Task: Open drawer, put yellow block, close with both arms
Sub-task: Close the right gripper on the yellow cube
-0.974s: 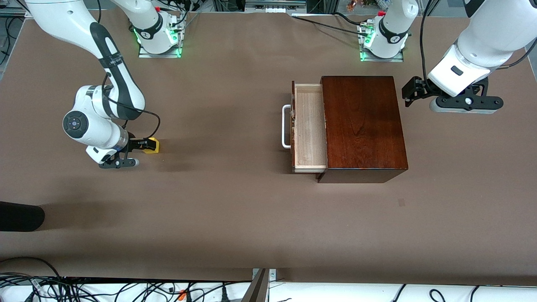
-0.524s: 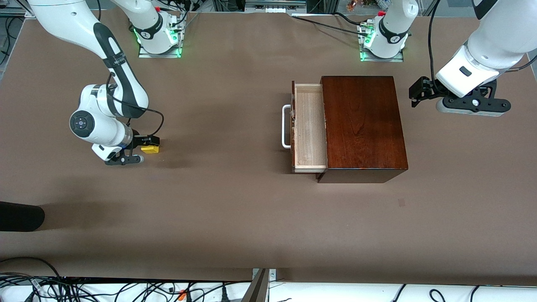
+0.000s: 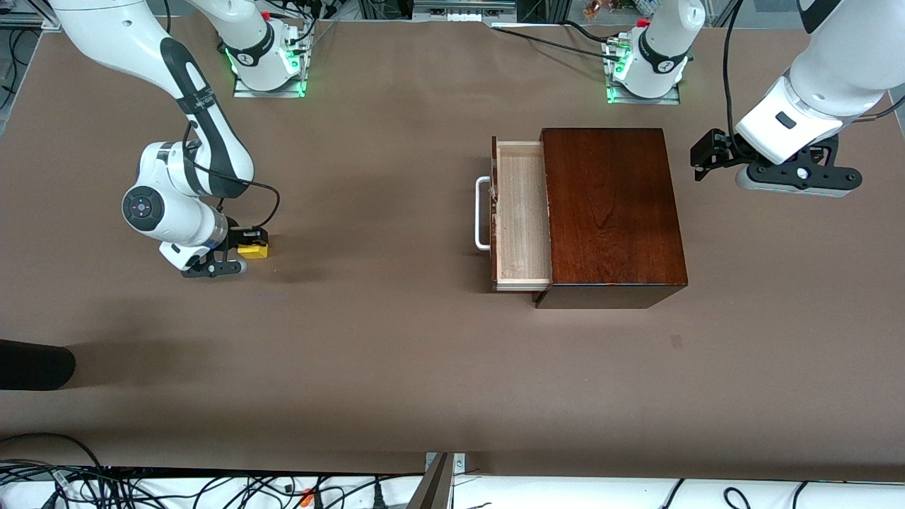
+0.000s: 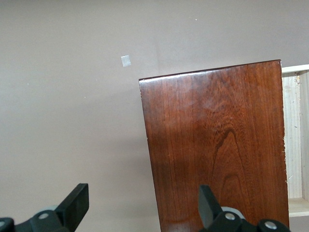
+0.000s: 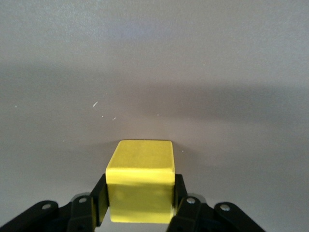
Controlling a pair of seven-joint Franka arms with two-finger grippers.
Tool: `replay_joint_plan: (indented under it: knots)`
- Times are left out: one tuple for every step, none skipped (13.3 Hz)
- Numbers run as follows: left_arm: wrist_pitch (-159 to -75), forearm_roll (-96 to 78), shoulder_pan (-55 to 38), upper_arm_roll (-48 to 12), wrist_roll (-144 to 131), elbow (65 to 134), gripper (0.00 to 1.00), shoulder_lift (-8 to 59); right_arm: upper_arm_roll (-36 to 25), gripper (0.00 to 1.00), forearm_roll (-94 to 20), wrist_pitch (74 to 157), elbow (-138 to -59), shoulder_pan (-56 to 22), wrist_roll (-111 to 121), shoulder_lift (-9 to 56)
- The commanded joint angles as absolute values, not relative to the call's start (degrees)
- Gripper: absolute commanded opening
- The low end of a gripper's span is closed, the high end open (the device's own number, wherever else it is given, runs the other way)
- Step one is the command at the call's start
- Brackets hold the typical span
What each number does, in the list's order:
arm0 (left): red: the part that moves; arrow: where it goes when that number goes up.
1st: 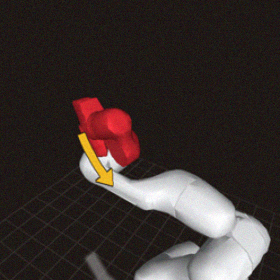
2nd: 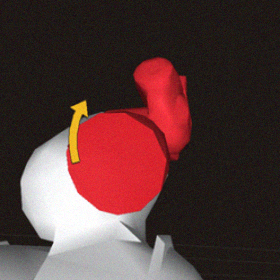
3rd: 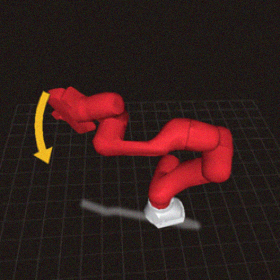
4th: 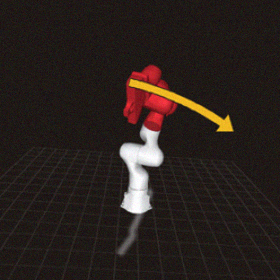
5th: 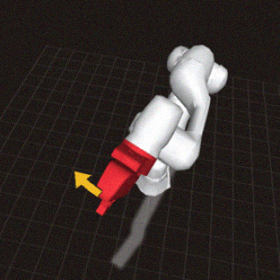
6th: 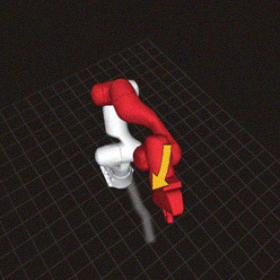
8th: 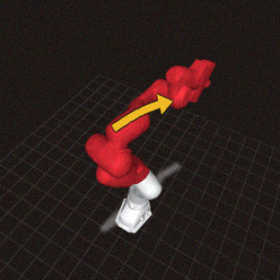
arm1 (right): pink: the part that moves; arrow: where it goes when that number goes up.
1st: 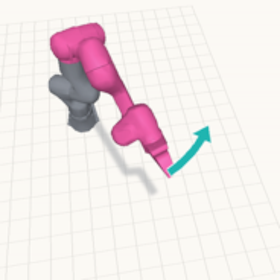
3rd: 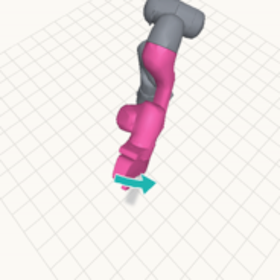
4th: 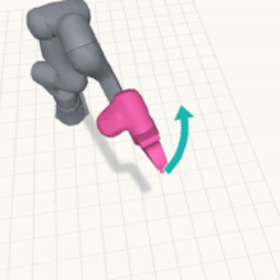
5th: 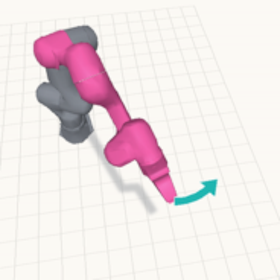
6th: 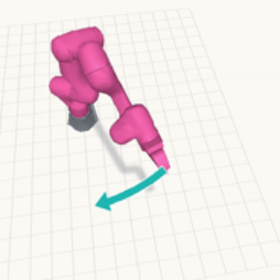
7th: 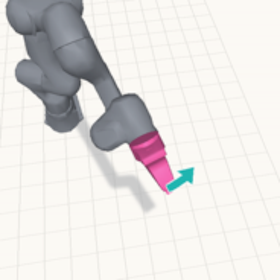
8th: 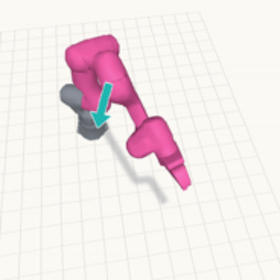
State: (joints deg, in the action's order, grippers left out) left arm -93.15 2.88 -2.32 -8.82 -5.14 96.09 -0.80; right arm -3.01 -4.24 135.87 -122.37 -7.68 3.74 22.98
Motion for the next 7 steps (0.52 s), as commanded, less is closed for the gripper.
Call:
replay_joint_plan:
  knots:
    - [-92.3,3.4,-1.7,-9.1,-2.7,95.5,1.0,-1.1,-2.6,0.24,-5.1,136.2,-123.0,-7.7,3.7,22.2]
    - [-92.3,3.4,-1.7,-9.1,-2.7,95.5,1.0,-1.1,-2.6,0.15,-5.1,135.8,-121.9,-7.7,4.2,22.1]
    - [-92.3,3.4,-1.4,-9.1,-2.7,95.5,1.0,-1.1,-2.4,0.1,-4.9,133.7,-120.6,-7.7,4.7,21.5]
    - [-92.3,3.4,-1.1,-9.1,-2.6,95.5,1.0,-1.0,-1.5,0.1,-4.7,129.8,-118.1,-7.8,5.9,20.2]
    - [-92.3,3.4,-1.0,-9.1,-2.6,95.5,1.0,-1.0,0.4,0.1,-4.9,125.0,-114.4,-7.8,6.1,19.7]
    - [-92.1,3.4,-1.0,-9.1,-1.9,95.6,1.0,-1.1,2.2,0.1,-4.7,120.5,-110.9,-7.9,5.7,19.5]
    - [-92.1,3.4,-1.0,-9.1,-0.8,95.6,1.0,-1.1,3.5,0.1,-4.3,117.5,-107.3,-8.2,5.7,19.6]
